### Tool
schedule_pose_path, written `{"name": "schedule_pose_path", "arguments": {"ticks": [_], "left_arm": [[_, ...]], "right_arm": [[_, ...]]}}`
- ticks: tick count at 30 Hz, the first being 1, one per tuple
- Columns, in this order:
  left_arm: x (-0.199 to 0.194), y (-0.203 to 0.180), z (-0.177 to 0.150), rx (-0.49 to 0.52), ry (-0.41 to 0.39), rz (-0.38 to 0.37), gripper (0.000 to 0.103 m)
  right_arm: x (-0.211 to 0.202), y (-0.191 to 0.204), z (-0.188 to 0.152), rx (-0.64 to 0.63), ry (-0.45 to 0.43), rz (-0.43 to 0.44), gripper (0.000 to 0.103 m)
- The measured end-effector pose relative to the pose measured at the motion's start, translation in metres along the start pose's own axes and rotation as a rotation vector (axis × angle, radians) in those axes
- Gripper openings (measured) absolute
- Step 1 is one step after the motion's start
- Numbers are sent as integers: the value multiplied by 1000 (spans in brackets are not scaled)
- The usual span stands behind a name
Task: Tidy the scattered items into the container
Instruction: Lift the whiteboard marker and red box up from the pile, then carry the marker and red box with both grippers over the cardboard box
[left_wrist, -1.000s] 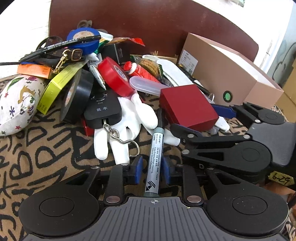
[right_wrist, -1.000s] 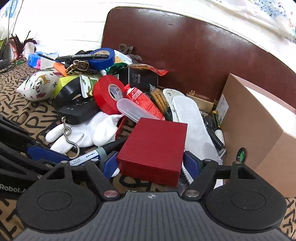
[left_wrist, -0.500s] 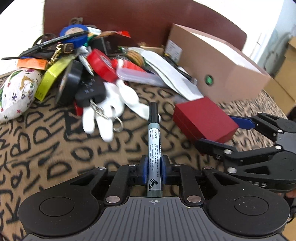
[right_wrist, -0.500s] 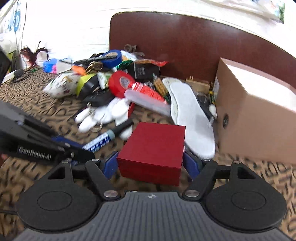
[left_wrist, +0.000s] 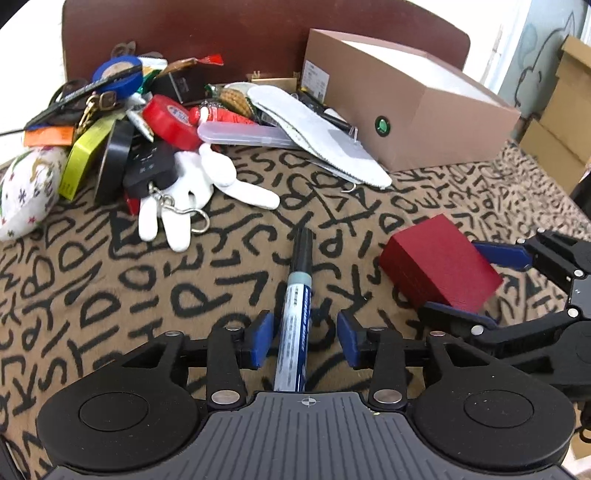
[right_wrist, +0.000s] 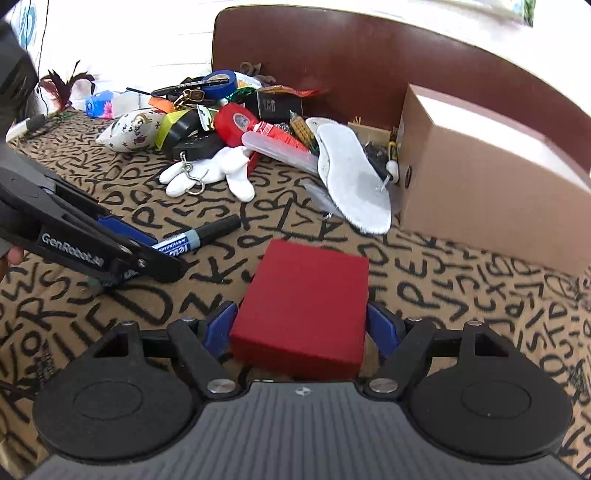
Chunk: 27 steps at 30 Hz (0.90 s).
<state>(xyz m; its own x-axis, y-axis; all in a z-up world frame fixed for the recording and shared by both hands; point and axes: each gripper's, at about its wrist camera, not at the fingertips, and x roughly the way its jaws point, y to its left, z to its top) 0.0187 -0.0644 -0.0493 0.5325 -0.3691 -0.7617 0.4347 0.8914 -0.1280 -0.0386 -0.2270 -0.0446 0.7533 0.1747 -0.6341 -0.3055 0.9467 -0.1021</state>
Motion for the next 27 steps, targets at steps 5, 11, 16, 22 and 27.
{"name": "schedule_pose_path", "arguments": {"ticks": [5, 11, 16, 22, 27], "left_arm": [[3, -9, 2, 64, 10, 52, 29], [7, -6, 3, 53, 11, 43, 43], [7, -12, 6, 87, 26, 37, 14], [9, -20, 5, 125, 20, 60, 11], [3, -25, 7, 109, 25, 28, 11]], "right_arm": [[9, -1, 2, 11, 20, -3, 79], [13, -3, 0, 27, 32, -5, 78], [15, -5, 0, 35, 32, 3, 75], [17, -6, -1, 47, 21, 12, 75], [13, -17, -2, 120, 14, 51, 74]]}}
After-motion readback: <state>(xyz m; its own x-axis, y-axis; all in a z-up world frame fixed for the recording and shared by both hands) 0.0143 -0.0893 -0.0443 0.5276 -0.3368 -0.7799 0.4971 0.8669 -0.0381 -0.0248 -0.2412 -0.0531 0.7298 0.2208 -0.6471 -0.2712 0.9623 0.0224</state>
